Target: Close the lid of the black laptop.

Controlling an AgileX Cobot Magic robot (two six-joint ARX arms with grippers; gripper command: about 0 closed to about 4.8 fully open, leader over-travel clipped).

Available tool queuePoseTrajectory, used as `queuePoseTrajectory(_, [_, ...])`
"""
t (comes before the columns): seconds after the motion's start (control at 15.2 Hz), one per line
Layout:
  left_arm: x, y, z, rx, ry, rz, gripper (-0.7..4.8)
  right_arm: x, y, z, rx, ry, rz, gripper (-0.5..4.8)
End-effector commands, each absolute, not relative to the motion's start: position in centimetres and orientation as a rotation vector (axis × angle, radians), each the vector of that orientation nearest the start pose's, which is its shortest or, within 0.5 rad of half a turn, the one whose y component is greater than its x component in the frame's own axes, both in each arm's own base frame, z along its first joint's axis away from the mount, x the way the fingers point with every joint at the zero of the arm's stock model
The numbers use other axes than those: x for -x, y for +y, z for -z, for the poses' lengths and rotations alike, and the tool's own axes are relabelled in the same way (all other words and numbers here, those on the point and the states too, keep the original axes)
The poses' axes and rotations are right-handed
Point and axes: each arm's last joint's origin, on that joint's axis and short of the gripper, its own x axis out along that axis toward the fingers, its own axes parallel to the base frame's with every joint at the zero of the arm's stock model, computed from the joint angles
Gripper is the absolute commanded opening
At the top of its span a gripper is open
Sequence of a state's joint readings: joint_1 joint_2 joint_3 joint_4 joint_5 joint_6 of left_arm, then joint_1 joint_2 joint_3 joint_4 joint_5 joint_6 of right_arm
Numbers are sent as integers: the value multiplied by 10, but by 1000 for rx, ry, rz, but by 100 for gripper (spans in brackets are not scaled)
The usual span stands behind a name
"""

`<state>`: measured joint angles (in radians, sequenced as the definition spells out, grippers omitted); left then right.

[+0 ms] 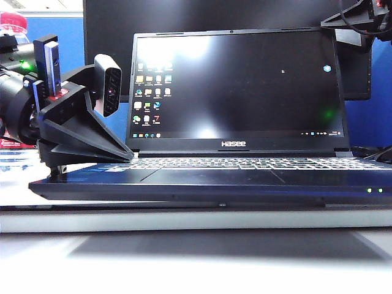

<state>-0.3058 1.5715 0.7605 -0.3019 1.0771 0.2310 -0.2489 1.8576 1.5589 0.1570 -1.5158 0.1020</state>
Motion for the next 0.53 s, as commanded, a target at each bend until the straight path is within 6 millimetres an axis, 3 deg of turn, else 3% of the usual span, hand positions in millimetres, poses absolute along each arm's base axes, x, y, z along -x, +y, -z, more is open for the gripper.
queuePoseTrajectory(0.07, [-248,-105,-143,247,1013,1274,-5,-407,-73,-335,-208,162,-1293,164])
queuePoseTrajectory(0.26, [-248,-105,-143,244,1008,1275,-5,-407,-73,-335,-213,166,-1296,36])
queuePoseTrajectory(0.53, [-250,-105,-143,225,1012,1230,-5,-408,-70,-334,-217,171,-1307,16])
